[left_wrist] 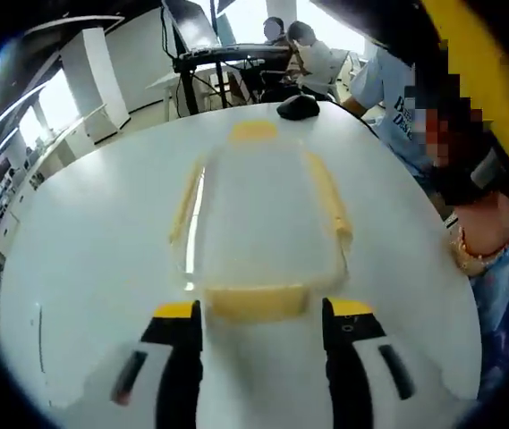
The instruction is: Snap each plastic latch of the storage box into its locked position after aligning the lid with the box until every specified latch is closed and the lid sits flush.
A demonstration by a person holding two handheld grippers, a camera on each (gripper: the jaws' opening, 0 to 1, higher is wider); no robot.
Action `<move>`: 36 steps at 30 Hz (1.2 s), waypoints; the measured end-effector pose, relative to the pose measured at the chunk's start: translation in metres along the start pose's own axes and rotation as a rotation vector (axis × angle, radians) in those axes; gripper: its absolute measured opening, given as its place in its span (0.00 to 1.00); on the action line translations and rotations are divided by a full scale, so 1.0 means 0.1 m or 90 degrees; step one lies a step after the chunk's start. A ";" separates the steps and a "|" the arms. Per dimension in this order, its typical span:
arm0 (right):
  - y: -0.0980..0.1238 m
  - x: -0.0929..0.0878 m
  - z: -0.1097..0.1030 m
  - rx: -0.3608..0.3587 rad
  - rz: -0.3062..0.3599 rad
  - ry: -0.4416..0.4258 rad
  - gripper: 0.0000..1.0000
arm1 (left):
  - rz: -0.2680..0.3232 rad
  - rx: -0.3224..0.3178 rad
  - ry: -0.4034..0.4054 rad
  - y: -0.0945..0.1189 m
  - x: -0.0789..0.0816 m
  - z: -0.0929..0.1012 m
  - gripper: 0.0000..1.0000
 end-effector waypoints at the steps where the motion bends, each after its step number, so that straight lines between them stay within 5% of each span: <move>1: 0.00 -0.01 0.00 -0.001 -0.001 -0.004 0.28 | -0.001 -0.002 0.000 0.00 -0.01 0.00 0.54; 11: 0.03 -0.04 0.05 -0.021 -0.013 -0.004 0.28 | 0.014 0.000 0.013 -0.07 0.02 -0.01 0.41; 20: 0.03 -0.07 0.08 -0.026 -0.018 -0.005 0.28 | 0.014 0.011 0.022 -0.06 0.01 -0.03 0.40; 28: -0.03 -0.15 0.10 -0.001 -0.061 0.042 0.29 | -0.007 0.019 0.029 0.04 -0.08 -0.04 0.40; 32: -0.06 -0.21 0.20 0.043 -0.108 0.005 0.29 | -0.012 0.021 0.033 0.09 -0.13 -0.05 0.40; 36: -0.09 -0.34 0.38 0.082 -0.174 0.043 0.29 | -0.020 0.020 0.036 0.13 -0.16 -0.06 0.40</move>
Point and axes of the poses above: the point that each gripper's makers call its tool centre point, and the gripper's own axes: y roughly backward along the fingers, z roughly to its right, x roughly out of its top, the point moved 5 cm from there along y, roughly backward along the fingers, and after that the axes turned 13 degrees about z, right-handed, at the moved point
